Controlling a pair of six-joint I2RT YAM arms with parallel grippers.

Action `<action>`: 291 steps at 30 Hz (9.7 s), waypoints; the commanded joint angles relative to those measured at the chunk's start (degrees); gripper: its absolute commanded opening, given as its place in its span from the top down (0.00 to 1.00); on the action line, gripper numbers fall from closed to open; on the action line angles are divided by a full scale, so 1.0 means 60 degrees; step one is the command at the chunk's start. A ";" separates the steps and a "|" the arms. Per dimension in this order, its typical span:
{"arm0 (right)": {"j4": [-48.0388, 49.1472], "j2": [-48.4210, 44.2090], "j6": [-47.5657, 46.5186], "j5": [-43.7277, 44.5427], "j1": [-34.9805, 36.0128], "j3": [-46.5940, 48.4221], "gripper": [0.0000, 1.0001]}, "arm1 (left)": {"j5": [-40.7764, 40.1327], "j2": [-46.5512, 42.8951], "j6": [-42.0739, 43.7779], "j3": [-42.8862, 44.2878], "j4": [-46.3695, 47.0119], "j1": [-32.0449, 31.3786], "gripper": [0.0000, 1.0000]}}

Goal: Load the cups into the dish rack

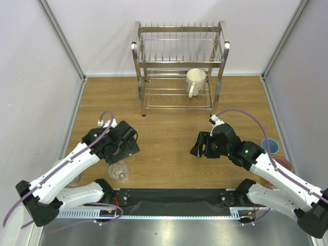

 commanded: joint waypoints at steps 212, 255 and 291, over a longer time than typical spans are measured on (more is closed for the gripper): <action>0.7712 0.4857 0.9639 0.0558 0.4628 0.4995 1.00 | 1.0071 -0.6440 0.2897 -0.0370 1.0541 0.8630 0.62; 0.6625 0.5410 -0.0853 -0.5637 -0.2344 0.3778 1.00 | 0.8619 -0.5503 0.5489 -0.0179 0.4037 0.8616 0.00; 0.5063 1.1667 -0.1391 -0.1862 -0.2345 1.0135 1.00 | 0.9938 -0.4843 0.6442 -0.0780 0.4330 0.8615 0.00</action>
